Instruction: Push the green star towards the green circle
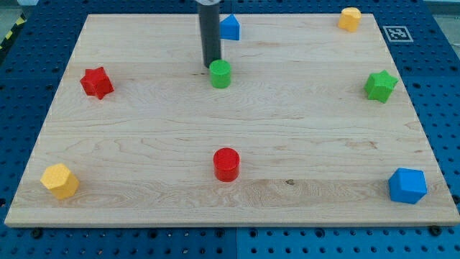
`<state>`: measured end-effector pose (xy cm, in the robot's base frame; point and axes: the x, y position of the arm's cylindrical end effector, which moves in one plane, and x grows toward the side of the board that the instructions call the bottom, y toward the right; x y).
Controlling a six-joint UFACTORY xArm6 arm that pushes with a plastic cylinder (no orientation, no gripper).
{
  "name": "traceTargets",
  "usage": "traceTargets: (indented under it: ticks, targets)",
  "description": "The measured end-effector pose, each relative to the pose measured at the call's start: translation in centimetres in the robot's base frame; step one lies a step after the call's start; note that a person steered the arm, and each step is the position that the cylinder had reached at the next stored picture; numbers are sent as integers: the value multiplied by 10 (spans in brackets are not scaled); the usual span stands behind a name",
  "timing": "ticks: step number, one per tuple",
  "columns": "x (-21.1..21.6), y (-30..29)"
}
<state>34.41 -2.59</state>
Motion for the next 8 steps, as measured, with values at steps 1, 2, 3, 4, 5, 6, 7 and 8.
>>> traceTargets:
  ticks: [1,2,3,4,5,6,7,8]
  targets:
    - [6,13]
    - [-14,39]
    - [-14,116]
    - [-14,218]
    - [-5,333]
    - [21,371]
    - [34,371]
    - [63,363]
